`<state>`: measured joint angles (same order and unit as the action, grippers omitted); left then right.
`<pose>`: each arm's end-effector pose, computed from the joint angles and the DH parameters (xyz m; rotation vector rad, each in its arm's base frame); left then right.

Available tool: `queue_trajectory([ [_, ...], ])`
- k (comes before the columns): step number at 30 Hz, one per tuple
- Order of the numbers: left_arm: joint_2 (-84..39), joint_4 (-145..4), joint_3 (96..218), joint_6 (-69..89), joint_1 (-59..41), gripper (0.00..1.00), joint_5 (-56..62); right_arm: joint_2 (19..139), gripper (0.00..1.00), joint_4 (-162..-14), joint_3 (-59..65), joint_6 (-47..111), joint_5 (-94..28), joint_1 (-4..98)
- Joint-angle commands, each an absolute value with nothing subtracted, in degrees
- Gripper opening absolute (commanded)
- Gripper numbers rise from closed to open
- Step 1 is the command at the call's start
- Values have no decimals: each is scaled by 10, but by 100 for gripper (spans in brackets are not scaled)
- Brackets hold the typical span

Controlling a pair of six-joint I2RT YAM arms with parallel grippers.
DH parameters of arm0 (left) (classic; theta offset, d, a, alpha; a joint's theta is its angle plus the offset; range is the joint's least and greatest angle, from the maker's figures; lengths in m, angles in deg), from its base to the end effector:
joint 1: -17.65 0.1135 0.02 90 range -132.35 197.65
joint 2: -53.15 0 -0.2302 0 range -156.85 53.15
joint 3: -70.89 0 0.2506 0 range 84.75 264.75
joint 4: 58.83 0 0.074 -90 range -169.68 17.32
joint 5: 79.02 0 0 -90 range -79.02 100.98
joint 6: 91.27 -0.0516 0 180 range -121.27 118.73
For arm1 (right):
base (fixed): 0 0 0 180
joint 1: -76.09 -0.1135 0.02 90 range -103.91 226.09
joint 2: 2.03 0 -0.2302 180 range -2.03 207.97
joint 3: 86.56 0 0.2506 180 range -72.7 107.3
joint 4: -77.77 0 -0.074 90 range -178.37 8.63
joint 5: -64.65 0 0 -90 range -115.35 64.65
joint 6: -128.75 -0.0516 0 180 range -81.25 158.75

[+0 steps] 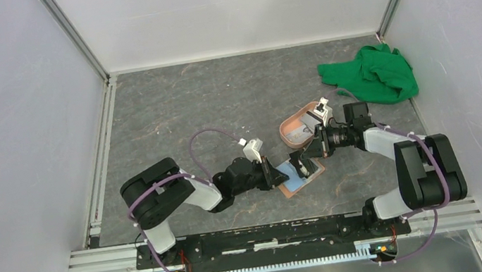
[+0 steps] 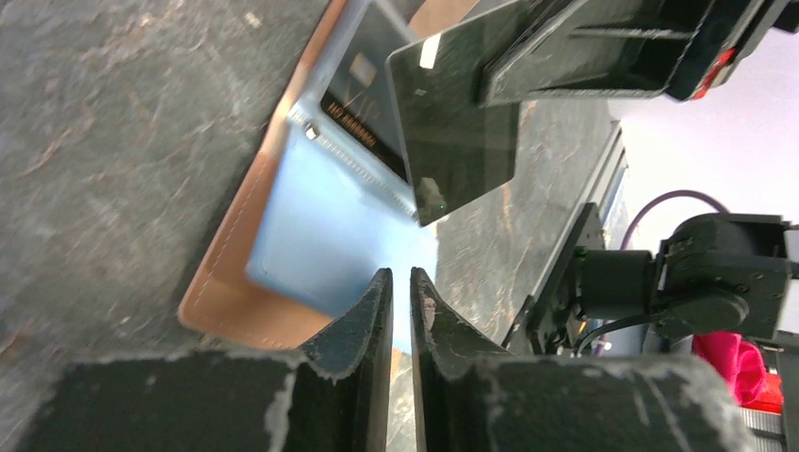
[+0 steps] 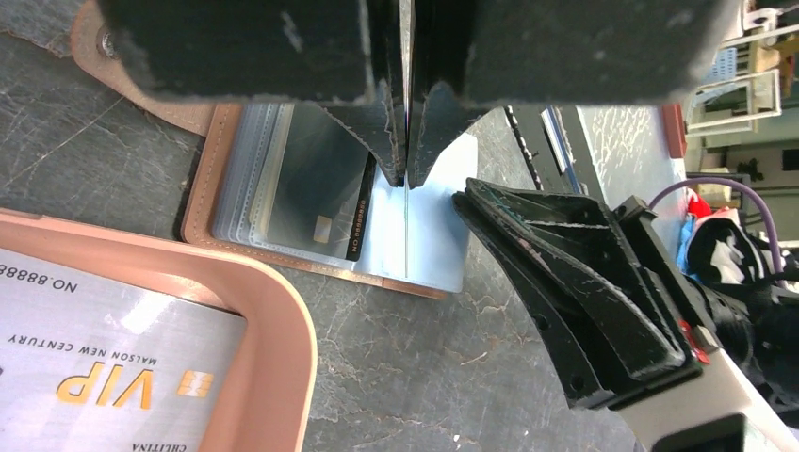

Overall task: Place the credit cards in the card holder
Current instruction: Insert the credit card into the card holder.

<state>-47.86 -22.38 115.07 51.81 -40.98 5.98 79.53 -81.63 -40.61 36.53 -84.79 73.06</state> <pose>0.1620 -0.2744 0.0860 0.1723 2.1820 -1.3125 0.2430 0.0574 0.1120 -0.4124 2.2828 1.3352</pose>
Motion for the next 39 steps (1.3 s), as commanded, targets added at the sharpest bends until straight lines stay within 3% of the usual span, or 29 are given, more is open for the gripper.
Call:
queue_trajectory([
  [1, -493, -171, 1122, 521, -412, 18, 73, 812, 0, -845, -407, 350, -848, 732],
  [26, -524, -134, 1075, 542, -412, 13, 93, 840, 0, -859, -417, 344, -849, 717],
  [39, -505, -152, 1073, 526, -412, 12, 106, 815, 0, -862, -444, 355, -785, 714],
])
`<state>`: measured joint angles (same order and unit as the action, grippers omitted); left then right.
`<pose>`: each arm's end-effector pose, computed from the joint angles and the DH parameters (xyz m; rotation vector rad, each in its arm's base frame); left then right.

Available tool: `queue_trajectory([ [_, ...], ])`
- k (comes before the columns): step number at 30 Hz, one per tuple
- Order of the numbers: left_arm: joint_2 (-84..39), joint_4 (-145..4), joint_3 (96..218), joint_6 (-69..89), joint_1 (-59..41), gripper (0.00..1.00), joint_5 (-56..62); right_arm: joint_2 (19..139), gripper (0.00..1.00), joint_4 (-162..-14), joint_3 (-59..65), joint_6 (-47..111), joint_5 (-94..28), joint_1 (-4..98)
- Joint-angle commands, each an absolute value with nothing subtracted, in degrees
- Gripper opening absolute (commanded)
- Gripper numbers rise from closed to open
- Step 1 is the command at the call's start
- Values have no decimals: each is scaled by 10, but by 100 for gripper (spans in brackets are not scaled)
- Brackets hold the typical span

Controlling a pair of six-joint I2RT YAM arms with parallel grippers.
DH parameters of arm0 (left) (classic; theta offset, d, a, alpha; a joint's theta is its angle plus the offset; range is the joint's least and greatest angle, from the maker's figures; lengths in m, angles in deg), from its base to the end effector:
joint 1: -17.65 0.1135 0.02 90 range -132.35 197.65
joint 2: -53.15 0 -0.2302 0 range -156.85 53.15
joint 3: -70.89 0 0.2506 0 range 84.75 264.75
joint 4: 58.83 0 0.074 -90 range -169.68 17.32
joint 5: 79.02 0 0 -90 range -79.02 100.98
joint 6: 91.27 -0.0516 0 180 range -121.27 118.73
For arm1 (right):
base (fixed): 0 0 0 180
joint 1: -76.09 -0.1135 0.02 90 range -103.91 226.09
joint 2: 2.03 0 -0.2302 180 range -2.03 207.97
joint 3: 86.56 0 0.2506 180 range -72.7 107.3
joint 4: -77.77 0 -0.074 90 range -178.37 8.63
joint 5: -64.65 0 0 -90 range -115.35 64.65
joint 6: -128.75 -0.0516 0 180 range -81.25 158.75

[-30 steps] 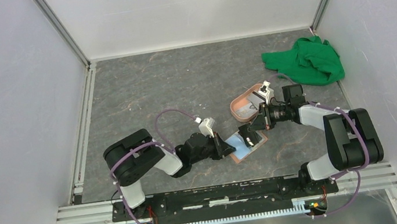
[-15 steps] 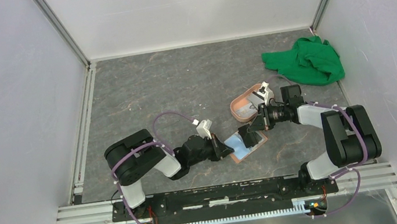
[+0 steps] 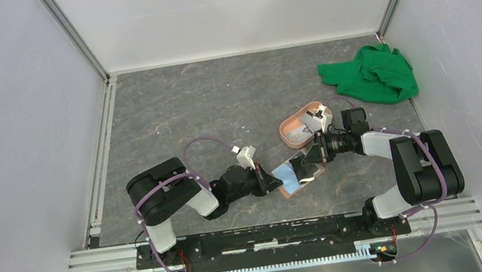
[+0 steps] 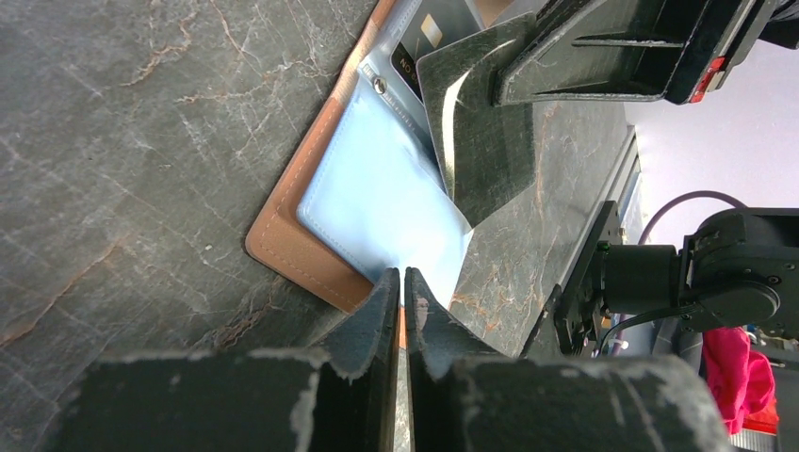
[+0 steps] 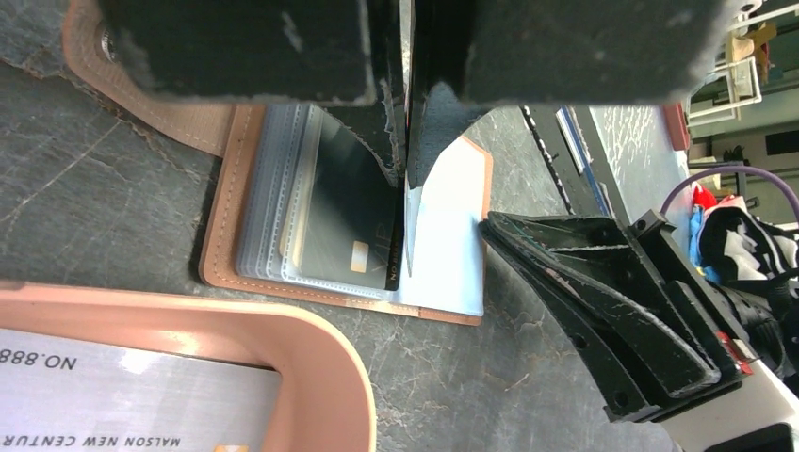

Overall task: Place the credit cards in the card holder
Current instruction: Insert the credit card into the card holder.

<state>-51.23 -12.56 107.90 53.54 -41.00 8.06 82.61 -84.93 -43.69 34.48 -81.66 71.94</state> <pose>0.1490 -0.2496 0.0600 0.1120 2.1937 -1.2904 0.2344 0.0601 0.0877 -0.3490 2.3744 1.3153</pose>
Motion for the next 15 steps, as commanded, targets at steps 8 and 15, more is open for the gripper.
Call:
queue_trajectory([
  [8, -504, -160, 1076, 519, -412, 12, 104, 821, 0, -854, -440, 358, -755, 689],
  [15, -504, -164, 1078, 518, -412, 11, 102, 833, 0, -847, -433, 358, -747, 681],
])
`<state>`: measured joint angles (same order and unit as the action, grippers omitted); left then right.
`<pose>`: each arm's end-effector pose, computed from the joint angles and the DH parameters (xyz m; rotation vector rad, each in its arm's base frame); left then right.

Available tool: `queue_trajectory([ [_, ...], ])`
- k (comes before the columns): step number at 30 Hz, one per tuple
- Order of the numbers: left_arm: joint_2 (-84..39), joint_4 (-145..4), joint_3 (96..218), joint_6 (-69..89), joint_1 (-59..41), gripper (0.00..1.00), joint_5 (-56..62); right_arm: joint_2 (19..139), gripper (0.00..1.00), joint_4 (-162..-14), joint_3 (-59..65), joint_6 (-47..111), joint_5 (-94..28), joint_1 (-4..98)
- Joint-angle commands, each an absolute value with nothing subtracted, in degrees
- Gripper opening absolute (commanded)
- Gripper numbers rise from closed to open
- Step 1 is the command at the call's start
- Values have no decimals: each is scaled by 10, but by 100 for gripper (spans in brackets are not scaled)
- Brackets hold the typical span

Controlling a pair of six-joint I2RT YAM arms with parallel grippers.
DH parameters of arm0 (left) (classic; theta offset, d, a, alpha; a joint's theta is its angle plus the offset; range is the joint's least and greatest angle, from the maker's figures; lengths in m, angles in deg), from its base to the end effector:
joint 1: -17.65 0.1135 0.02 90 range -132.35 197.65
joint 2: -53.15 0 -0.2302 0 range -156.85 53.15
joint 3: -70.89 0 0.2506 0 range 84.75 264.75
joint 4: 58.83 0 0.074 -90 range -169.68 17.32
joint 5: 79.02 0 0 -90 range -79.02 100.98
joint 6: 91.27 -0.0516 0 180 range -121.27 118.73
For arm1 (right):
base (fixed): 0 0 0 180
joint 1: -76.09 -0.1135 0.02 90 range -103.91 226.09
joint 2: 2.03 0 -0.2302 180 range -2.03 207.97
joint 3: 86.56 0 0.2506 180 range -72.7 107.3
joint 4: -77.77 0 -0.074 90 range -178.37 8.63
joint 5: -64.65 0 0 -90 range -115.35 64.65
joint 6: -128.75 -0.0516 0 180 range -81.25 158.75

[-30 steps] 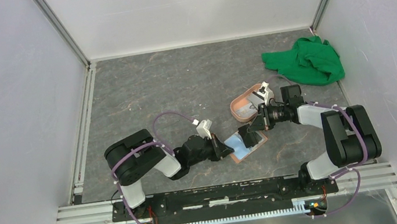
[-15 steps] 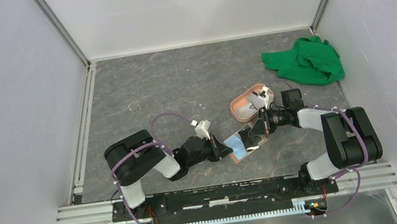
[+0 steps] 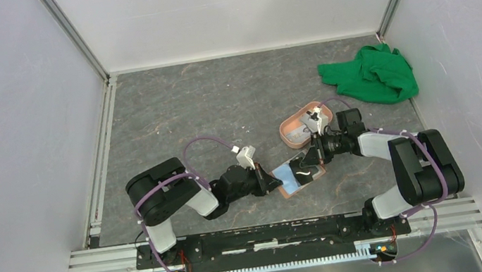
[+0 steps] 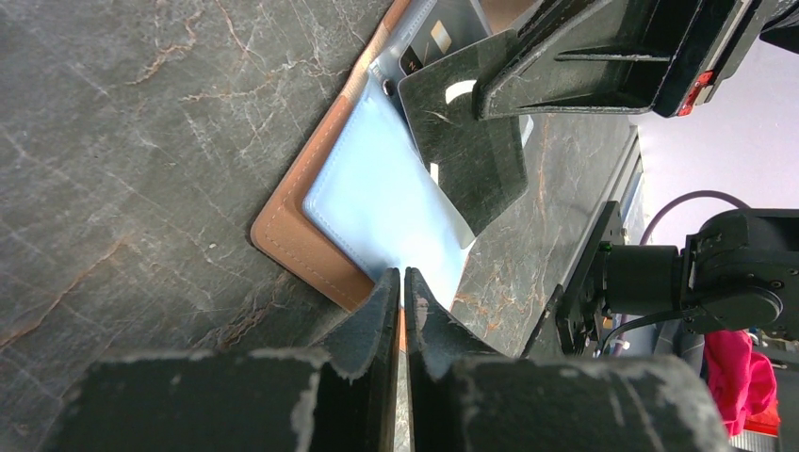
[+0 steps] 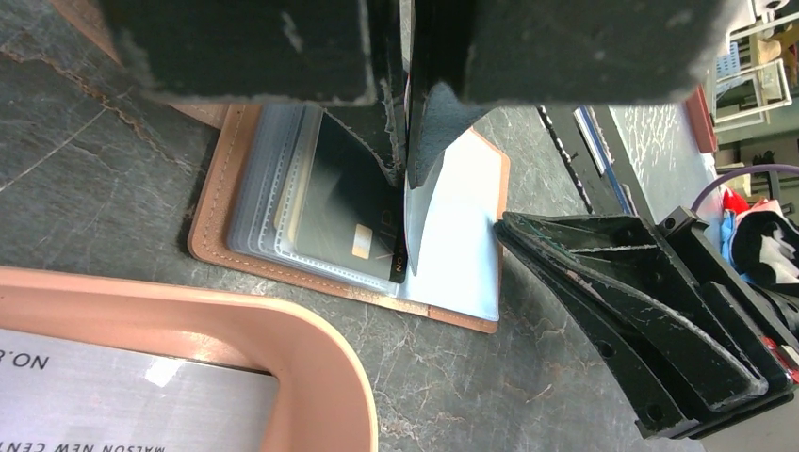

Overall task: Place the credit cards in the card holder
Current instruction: Insert the credit card into the card holder.

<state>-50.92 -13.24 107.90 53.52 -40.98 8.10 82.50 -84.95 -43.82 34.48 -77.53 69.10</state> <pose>0.1490 -0.2494 0.0601 0.1115 2.1998 -1.2845 0.2325 0.0696 0.0850 -0.3858 2.4154 1.2470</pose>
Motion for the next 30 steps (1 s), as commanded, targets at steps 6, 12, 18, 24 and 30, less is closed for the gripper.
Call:
queue_trajectory([
  [6, -504, -168, 1080, 517, -412, 11, 100, 841, 0, -843, -428, 355, -743, 667],
  [12, -504, -170, 1085, 515, -412, 11, 97, 858, 0, -838, -420, 351, -743, 658],
  [18, -503, -173, 1087, 513, -412, 11, 95, 870, 0, -832, -413, 351, -744, 651],
  [24, -503, -174, 1089, 510, -412, 11, 92, 878, 0, -829, -406, 355, -742, 640],
  [30, -502, -174, 1090, 509, -412, 11, 89, 890, 3, -827, -397, 356, -741, 623],
])
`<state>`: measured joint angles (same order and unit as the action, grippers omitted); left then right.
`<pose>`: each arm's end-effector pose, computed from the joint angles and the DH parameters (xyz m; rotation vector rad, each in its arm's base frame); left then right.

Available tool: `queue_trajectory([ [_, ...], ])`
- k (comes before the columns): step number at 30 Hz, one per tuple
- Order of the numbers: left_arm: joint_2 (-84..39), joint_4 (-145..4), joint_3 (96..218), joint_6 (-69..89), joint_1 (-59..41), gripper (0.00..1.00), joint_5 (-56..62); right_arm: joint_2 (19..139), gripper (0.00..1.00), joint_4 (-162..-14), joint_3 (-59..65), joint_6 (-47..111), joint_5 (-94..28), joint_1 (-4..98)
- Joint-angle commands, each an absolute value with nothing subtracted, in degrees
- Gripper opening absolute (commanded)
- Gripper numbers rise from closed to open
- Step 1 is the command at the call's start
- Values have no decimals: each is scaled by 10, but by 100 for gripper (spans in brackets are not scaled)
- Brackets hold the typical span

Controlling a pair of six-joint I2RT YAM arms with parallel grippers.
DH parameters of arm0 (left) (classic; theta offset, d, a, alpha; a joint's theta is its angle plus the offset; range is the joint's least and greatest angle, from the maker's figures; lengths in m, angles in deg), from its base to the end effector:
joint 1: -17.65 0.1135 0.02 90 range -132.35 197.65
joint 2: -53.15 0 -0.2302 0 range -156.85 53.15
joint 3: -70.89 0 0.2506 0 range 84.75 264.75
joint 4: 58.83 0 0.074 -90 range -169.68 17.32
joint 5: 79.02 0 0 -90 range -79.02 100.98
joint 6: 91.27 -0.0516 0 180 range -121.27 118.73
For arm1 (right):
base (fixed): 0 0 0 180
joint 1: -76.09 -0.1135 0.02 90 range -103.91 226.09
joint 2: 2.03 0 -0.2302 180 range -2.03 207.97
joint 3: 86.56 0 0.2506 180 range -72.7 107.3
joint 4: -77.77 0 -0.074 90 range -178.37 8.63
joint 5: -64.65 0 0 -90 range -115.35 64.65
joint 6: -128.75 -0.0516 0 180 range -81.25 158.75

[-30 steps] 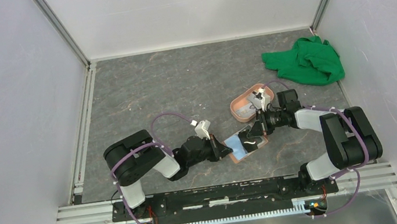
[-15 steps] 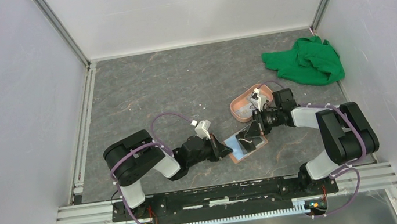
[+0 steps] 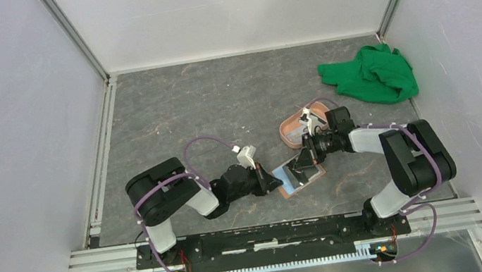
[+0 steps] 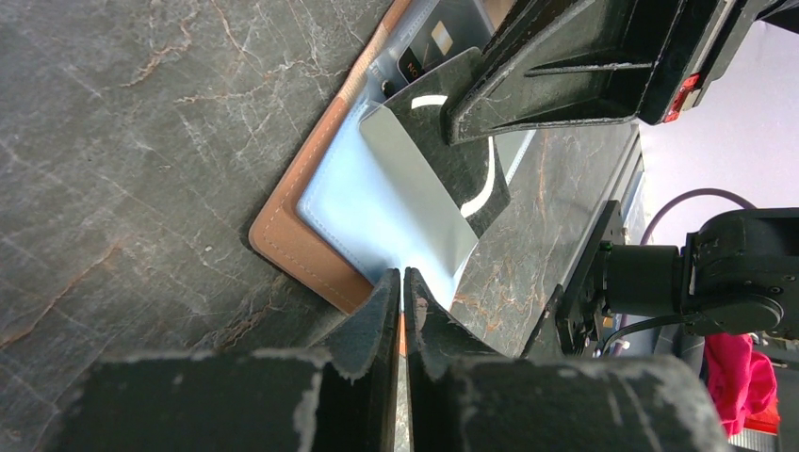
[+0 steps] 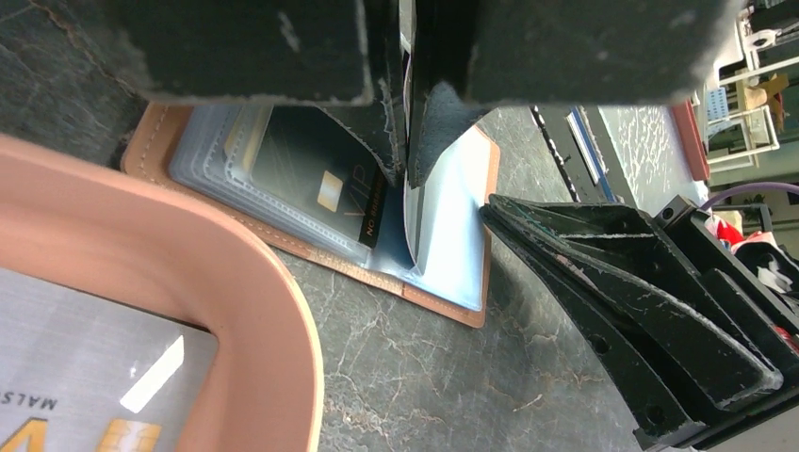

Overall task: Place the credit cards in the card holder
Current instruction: Insert the credit card into the card holder.

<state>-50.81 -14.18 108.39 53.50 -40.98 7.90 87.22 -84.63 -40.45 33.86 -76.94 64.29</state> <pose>0.1497 -0.2509 0.0605 0.1146 2.2069 -1.2827 0.2381 0.0910 0.0798 -0.4624 2.4602 1.2817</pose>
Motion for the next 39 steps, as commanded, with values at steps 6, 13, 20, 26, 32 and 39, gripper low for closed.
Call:
queue_trajectory([
  [6, -499, -175, 1092, 507, -412, 11, 88, 906, 8, -813, -371, 373, -736, 593],
  [13, -494, -175, 1087, 506, -412, 11, 88, 900, 26, -764, -335, 425, -728, 589],
  [20, -492, -176, 1086, 506, -412, 11, 88, 877, 41, -735, -316, 463, -701, 589],
  [26, -487, -176, 1081, 506, -412, 11, 91, 859, 50, -726, -312, 483, -676, 585],
  [32, -479, -170, 1080, 507, -412, 11, 90, 857, 52, -714, -306, 504, -650, 562],
  [39, -446, -125, 1068, 518, -412, 11, 84, 853, 53, -705, -302, 518, -644, 546],
])
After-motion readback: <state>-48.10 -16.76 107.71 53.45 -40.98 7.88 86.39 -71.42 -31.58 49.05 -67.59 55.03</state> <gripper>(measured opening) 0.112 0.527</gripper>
